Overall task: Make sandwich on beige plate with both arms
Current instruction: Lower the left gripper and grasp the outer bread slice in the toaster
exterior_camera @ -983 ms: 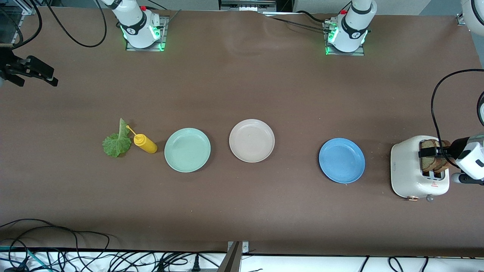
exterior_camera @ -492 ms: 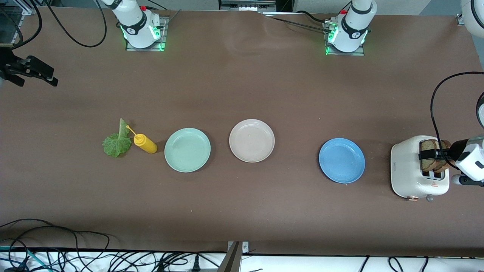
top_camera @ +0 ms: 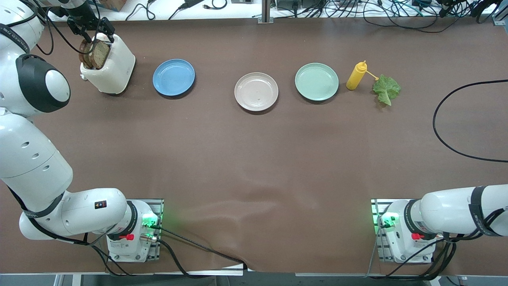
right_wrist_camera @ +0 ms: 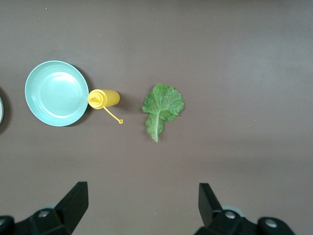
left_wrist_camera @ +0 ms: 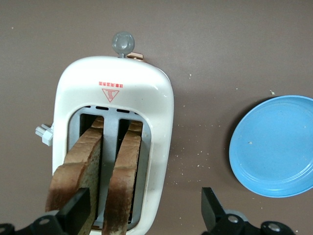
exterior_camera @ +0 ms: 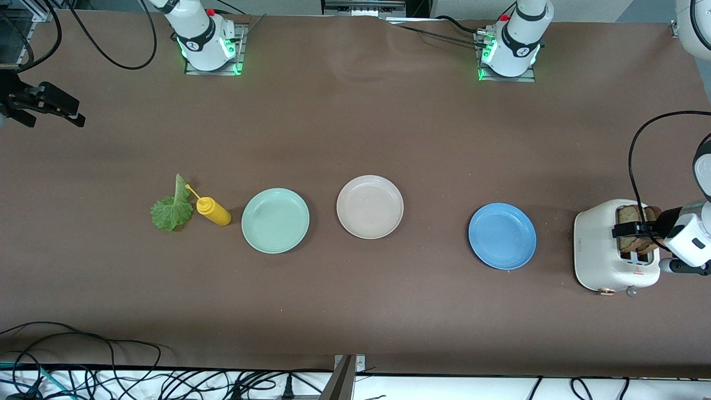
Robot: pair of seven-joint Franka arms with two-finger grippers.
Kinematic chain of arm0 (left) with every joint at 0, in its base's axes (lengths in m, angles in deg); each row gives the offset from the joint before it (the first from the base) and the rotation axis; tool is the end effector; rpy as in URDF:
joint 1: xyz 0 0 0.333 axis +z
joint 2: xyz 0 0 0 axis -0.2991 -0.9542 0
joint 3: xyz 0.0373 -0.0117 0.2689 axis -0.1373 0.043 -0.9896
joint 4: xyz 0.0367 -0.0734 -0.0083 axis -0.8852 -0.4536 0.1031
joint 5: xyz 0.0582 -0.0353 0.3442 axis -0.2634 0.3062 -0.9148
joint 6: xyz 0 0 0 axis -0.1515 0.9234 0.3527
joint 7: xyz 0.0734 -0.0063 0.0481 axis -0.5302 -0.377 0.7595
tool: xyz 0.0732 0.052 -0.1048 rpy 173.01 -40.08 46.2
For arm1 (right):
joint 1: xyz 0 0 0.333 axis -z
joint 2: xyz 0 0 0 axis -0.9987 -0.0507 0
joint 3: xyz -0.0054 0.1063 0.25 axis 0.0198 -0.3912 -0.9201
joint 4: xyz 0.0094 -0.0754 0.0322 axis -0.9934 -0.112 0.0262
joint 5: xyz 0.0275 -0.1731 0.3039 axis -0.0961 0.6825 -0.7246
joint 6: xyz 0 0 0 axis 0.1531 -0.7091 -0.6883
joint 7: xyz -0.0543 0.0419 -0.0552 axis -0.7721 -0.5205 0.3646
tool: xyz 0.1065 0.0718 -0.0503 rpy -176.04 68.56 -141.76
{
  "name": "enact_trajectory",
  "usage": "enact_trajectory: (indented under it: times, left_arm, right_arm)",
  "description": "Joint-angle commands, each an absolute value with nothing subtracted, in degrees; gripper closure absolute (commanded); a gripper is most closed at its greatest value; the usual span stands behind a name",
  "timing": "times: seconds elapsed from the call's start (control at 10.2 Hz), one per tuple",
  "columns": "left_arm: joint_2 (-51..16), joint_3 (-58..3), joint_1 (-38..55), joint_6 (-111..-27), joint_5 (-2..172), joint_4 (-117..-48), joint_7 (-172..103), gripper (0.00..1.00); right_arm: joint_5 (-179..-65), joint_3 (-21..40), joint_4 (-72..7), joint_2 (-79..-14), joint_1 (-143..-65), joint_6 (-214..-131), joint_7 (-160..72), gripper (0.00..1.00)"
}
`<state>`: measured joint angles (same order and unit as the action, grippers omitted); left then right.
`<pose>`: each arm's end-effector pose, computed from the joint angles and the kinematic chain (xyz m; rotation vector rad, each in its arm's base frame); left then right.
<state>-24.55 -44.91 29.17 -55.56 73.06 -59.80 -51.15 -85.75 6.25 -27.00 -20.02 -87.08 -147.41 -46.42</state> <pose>0.6244 0.1271 0.3309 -3.1229 -0.0052 0.1840 0.4972 -0.0193 0.5500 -3.1226 -0.0099 0.0006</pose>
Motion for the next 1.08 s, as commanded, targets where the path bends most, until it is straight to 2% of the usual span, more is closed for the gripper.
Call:
enact_trajectory:
  times: [0.0,0.2,0.39,0.79,0.89,0.98]
  left_arm:
    - [-23.4,-44.4,29.4,-57.3,71.5,-62.2,-50.7,0.05]
    - [-21.4,-44.4,29.4,-60.3,71.6,-66.5,-50.8,0.08]
    - [-21.3,-44.4,29.5,-60.7,71.4,-67.1,-51.6,0.14]
    - [-20.9,-44.4,31.1,-60.7,71.2,-67.2,-61.0,0.47]
    - [-21.0,-44.4,31.2,-60.7,71.2,-67.2,-62.3,0.53]
    - [-21.0,-44.4,31.3,-60.8,71.2,-67.2,-63.7,0.54]
  right_arm:
    - [-86.6,6.0,-26.1,-19.7,-86.5,-146.4,-46.8,0.00]
    - [-86.6,6.0,-26.1,-19.7,-86.5,-146.4,-46.8,0.00]
    - [-86.6,6.0,-26.1,-19.7,-86.5,-146.4,-46.8,0.00]
    - [-86.6,6.0,-26.1,-19.7,-86.5,-146.4,-46.8,0.00]
    - [-86.6,6.0,-26.1,-19.7,-86.5,-146.4,-46.8,0.00]
    - [-86.6,6.0,-26.1,-19.7,-86.5,-146.4,-46.8,0.00]
